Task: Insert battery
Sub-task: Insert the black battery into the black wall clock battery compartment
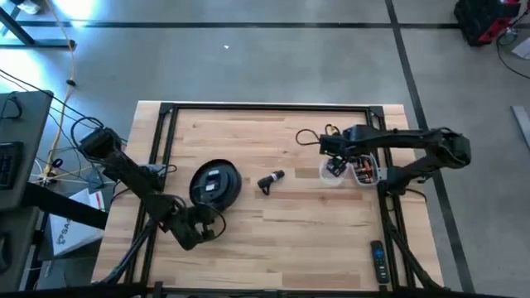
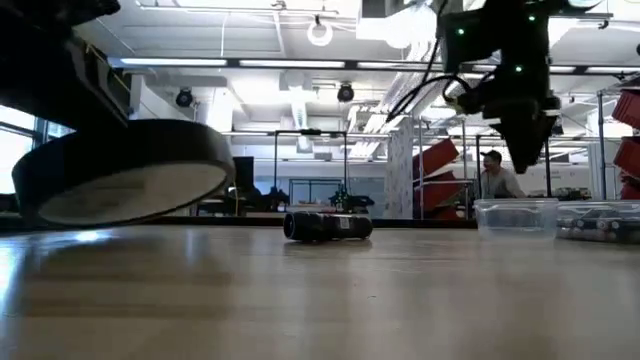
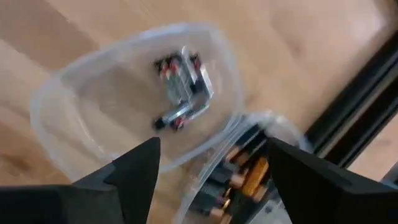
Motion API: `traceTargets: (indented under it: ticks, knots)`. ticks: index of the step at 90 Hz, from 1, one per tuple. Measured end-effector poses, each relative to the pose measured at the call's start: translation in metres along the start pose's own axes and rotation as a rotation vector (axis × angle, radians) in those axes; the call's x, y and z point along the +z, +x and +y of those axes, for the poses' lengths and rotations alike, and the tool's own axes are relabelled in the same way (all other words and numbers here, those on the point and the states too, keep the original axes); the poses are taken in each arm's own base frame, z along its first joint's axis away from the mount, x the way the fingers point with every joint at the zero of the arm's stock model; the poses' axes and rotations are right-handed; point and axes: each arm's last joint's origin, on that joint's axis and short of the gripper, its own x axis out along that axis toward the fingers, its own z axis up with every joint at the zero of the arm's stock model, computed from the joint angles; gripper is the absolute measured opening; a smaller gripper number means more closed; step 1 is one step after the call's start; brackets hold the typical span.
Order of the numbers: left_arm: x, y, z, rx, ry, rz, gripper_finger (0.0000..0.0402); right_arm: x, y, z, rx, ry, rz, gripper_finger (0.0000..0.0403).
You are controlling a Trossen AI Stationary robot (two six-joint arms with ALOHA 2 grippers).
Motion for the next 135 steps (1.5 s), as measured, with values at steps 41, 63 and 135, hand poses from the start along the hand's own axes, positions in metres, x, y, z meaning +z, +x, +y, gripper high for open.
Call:
traceTargets:
  ticks: [41,63,135]
  knots:
    - [-0.002,0.005,0.002,-0.022,0.002,0.068,0.0095,-0.015,0.006,0.001,-0.054,-0.004,0.044,0.0261]
    - [-0.001,0.005,0.001,-0.026,-0.035,0.057,0.0095,-0.019,0.007,-0.017,-0.131,0.044,0.178,0.0254]
    - [0.007,0.009,0.009,0.141,-0.038,-0.081,0.0095,-0.045,0.052,-0.019,-0.094,-0.335,0.326,0.0172]
